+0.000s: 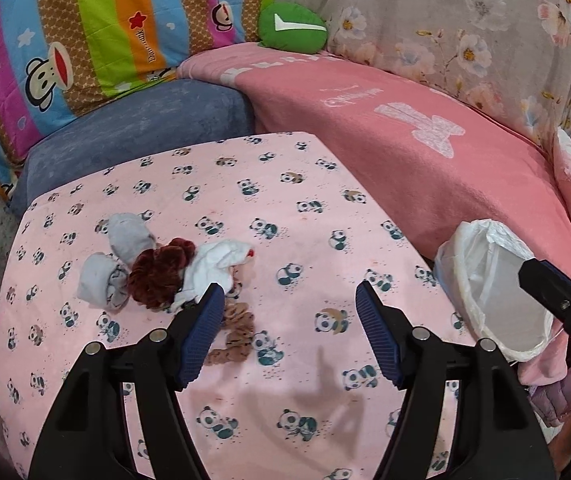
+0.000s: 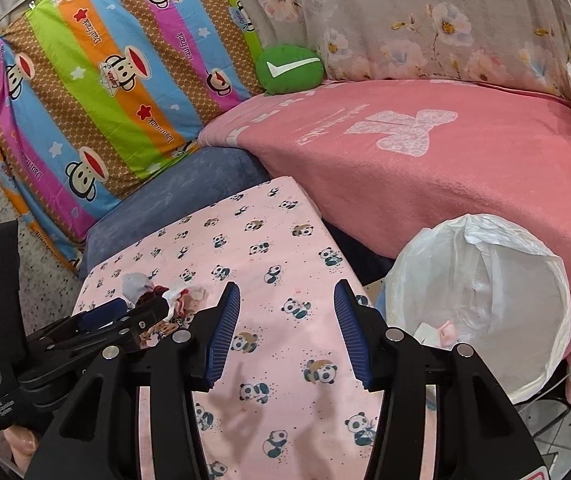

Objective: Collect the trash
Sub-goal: 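Move both open grippers back over the remaining table items, then close the left gripper on the brown scrunchie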

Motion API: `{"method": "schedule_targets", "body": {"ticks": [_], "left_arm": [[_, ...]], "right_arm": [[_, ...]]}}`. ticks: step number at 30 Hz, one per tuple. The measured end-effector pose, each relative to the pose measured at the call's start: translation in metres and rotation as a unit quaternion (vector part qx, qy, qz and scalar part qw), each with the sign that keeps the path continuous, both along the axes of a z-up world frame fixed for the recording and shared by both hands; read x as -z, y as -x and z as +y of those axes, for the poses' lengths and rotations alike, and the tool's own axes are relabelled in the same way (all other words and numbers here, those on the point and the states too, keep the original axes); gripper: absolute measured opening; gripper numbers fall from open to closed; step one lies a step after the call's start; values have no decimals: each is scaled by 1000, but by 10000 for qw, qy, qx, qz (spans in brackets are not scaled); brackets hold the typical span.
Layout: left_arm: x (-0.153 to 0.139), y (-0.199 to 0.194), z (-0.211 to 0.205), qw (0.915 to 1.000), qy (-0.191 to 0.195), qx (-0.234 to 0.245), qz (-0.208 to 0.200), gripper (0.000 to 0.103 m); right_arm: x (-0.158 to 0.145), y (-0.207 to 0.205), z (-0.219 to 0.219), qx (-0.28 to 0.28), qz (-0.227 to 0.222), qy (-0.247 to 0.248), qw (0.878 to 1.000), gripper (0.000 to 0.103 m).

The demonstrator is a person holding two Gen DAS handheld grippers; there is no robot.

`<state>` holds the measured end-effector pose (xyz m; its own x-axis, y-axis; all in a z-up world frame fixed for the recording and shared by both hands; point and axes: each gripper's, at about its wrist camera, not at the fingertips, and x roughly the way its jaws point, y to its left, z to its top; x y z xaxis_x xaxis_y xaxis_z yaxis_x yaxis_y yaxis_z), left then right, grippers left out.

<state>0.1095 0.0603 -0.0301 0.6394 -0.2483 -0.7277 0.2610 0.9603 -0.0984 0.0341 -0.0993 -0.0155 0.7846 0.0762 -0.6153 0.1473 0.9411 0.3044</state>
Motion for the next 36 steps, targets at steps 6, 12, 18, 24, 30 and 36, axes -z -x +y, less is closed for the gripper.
{"method": "schedule_targets", "body": {"ticks": [6, 12, 18, 24, 30, 36], "left_arm": [[24, -7, 34, 9993, -67, -297, 236, 66], [50, -17, 61, 9972, -23, -507, 550, 66], [64, -21, 68, 9966, 149, -401, 705, 65], [72, -26, 70, 9954, 386, -214, 854, 44], [75, -25, 77, 9931, 637, -95, 977, 13], [63, -12, 90, 9931, 805, -107, 845, 10]], "right_arm": [[7, -6, 28, -157, 87, -49, 9998, 50], [19, -16, 54, -309, 218, -81, 9993, 50], [29, -24, 70, -391, 316, -91, 9987, 50], [39, -30, 83, -451, 425, -97, 9980, 50], [44, -35, 92, -506, 490, -92, 9975, 50], [44, -41, 102, -585, 501, -52, 9970, 50]]}}
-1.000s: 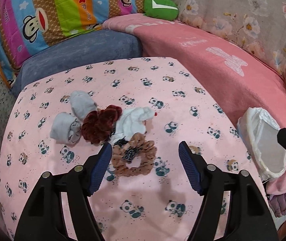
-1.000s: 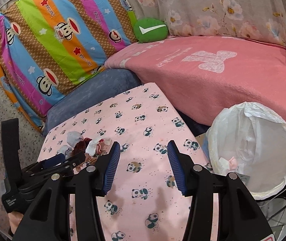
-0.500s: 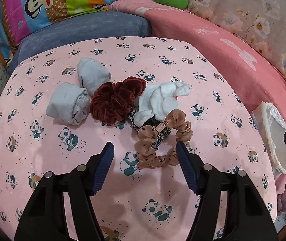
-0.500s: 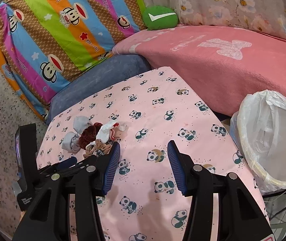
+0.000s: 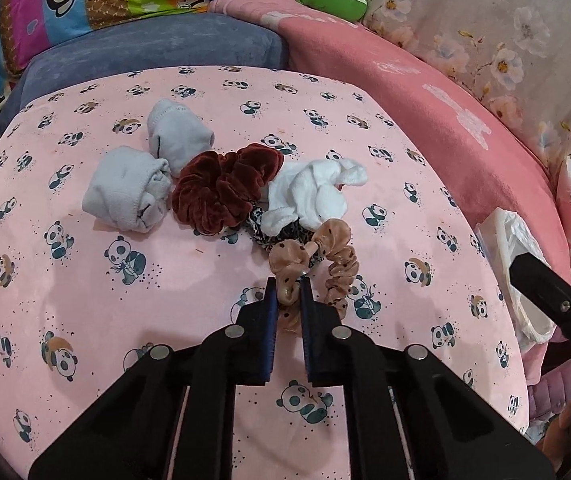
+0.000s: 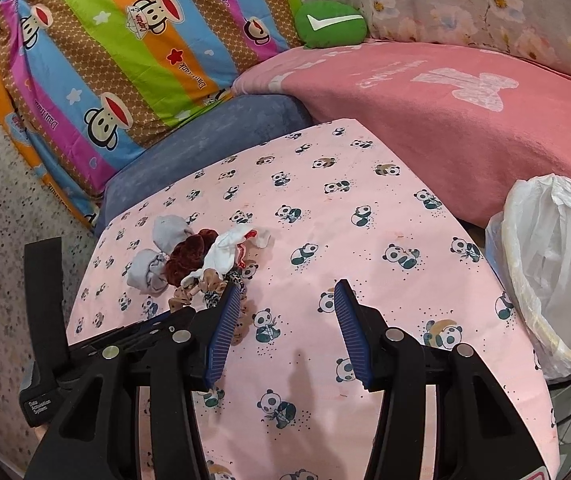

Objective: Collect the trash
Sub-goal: 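Close the left gripper on the brown scrunchie, then close the right gripper on the white sock beside the scrunchie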

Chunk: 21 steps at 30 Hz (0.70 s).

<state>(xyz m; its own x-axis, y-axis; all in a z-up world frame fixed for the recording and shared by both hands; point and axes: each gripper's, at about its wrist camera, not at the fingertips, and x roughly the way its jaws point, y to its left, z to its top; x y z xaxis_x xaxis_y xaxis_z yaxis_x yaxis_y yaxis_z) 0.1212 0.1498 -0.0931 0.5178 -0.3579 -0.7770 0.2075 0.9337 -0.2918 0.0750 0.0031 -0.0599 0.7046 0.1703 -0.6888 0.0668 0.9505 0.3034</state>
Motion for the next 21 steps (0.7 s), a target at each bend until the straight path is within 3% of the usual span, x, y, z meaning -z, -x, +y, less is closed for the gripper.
{"method": "schedule_targets", "body": {"ticks": [6, 21], "left_arm": [[-16, 10, 23, 9995, 132, -240, -181, 10], [-42, 0, 64, 9965, -161, -597, -560, 10]], "right_arm": [[-1, -9, 18, -193, -2, -41, 9998, 50], [15, -65, 66, -501, 135, -246, 9983, 50]]}}
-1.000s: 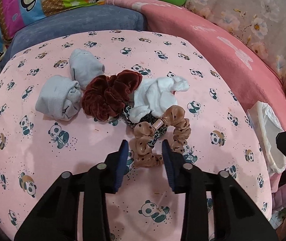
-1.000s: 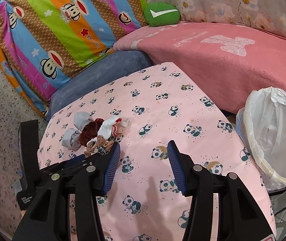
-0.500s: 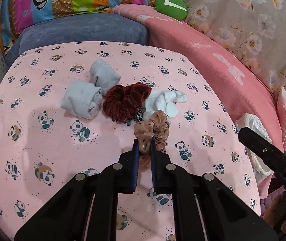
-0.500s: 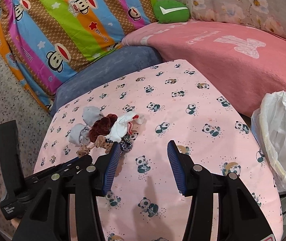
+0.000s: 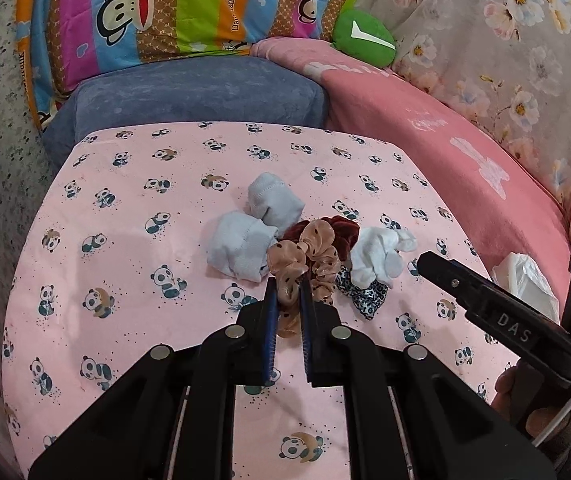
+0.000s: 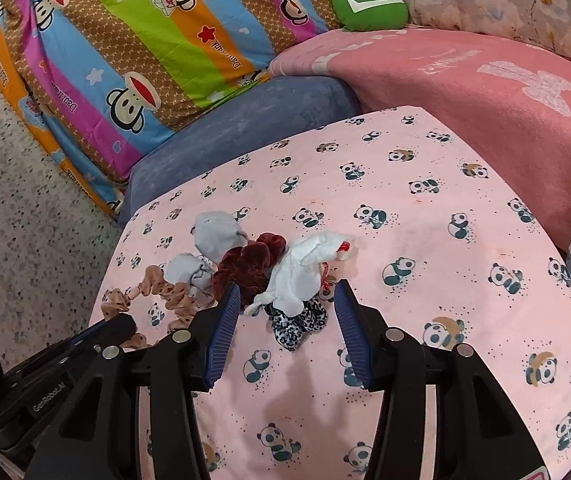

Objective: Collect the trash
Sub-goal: 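Close the right gripper on the white sock beside the scrunchie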

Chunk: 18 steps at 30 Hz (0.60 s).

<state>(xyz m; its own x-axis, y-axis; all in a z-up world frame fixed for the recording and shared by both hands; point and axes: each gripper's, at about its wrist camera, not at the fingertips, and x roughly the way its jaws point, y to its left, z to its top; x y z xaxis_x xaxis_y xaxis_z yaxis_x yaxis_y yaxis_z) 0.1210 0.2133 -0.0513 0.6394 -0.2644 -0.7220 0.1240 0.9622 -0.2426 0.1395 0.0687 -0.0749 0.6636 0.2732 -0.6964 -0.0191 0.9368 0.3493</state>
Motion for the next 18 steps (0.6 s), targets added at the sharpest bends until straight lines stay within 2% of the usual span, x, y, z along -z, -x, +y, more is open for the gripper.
{"method": "schedule_targets", "body": {"ticks": [12, 14, 16, 18], "left_arm": [[4, -12, 6, 10000, -71, -4, 19, 10], [3, -13, 5, 10000, -75, 11, 16, 10], [3, -12, 4, 10000, -93, 22, 12, 10], [1, -12, 1, 9999, -97, 34, 3, 10]], "right_arm": [[37, -36, 4, 65, 480, -210, 9986, 48], [41, -39, 2, 55, 537, -255, 9982, 39], [45, -41, -1, 29, 607, -383, 9974, 17], [46, -41, -5, 14, 622, -468, 9970, 7]]}}
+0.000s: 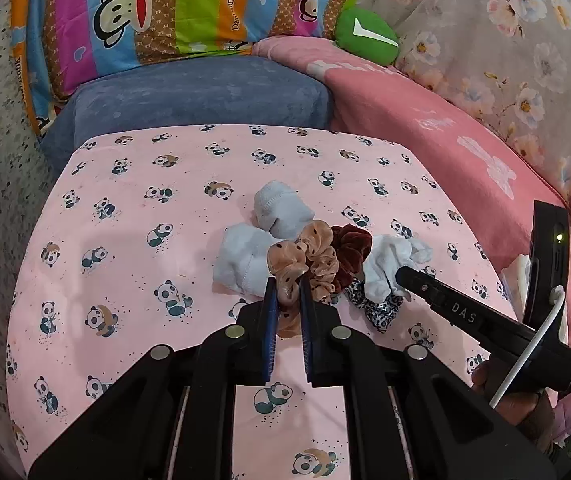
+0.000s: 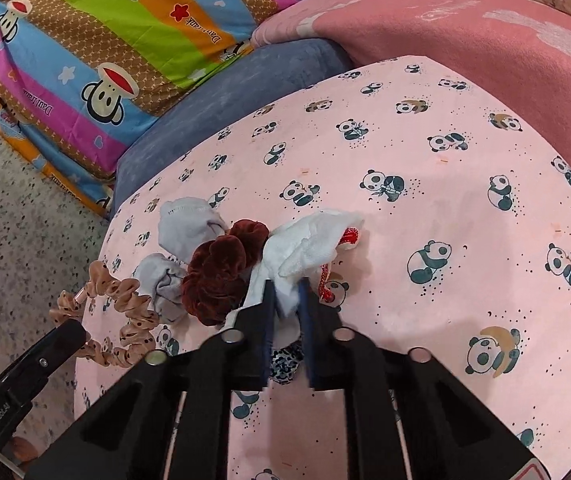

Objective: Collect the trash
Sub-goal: 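Close the right gripper on the white sock beside the scrunchie, then carry the brown scrunchie and white sock in both grippers over the bin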

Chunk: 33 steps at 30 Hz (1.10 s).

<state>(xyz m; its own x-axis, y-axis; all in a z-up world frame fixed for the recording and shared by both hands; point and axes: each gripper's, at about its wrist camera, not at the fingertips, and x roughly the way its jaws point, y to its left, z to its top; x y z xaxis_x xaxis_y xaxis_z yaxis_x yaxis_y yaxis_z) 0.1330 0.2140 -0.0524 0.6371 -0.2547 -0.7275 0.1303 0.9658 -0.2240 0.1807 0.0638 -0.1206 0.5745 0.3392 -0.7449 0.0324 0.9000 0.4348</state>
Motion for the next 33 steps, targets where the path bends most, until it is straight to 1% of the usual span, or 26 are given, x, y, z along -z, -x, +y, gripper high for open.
{"method": "schedule_targets", "body": {"ticks": [5, 8, 11, 12, 15, 22, 28, 30, 33], "left_arm": [[-7, 2, -8, 10000, -6, 34, -52, 10], [-13, 5, -16, 9999, -19, 86, -104, 10], [-20, 8, -26, 9997, -39, 151, -164, 10], [-23, 9, -31, 9996, -36, 192, -192, 10], [-30, 12, -44, 9993, -45, 275, -242, 10], [-47, 18, -83, 9976, -59, 571, -379, 10], [-59, 25, -123, 9949, -98, 891, -468, 10], [-62, 27, -138, 9937, -118, 997, -493, 10], [-66, 30, -159, 9918, -159, 1156, -527, 10]], "right_arm": [[-11, 8, -9, 34, -247, -67, 9997, 6], [-26, 17, -18, 98, -463, -106, 9988, 6], [-49, 29, -33, 213, -740, -129, 9969, 6], [-53, 30, -35, 226, -767, -118, 9967, 6], [-75, 41, -47, 340, -990, -17, 9945, 6], [-122, 70, -93, 689, -1454, 54, 9870, 6], [-143, 93, -136, 995, -1693, 48, 9805, 6], [-147, 102, -154, 1137, -1737, 45, 9782, 6], [-151, 108, -168, 1244, -1762, 42, 9765, 6]]}}
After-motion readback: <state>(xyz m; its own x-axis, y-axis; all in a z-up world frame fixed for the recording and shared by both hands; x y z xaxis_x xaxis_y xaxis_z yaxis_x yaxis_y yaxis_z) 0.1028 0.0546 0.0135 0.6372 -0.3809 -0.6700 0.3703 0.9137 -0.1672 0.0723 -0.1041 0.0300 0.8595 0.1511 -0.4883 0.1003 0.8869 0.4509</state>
